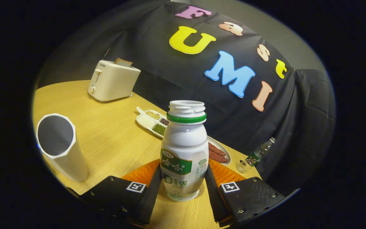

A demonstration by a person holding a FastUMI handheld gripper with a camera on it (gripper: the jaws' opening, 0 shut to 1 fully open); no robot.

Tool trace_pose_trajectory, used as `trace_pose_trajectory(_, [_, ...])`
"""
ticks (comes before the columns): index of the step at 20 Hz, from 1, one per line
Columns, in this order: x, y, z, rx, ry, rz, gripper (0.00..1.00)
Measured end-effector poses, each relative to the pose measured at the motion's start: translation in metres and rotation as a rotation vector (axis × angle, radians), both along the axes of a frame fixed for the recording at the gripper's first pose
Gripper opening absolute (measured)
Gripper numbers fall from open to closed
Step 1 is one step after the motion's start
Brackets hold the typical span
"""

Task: Take the bottle from table, then pour the juice into the cup, finally place the bottle on the coaster

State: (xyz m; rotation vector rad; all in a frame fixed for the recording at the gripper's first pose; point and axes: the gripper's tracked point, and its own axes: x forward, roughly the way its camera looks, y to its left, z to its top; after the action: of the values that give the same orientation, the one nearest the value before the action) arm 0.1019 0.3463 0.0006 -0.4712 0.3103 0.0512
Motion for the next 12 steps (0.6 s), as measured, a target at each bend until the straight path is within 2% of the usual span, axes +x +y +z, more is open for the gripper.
trace_pose_trajectory(4, [0.016,-0.012,0.007,0.050,-0.008,-0.013,0.71])
trace_pose_trajectory(8, [0.030,-0.025,0.014,0.168,-0.037,-0.029,0.71])
trace_pose_trajectory(12, [0.038,-0.030,-0.001,0.219,-0.025,-0.033,0.71])
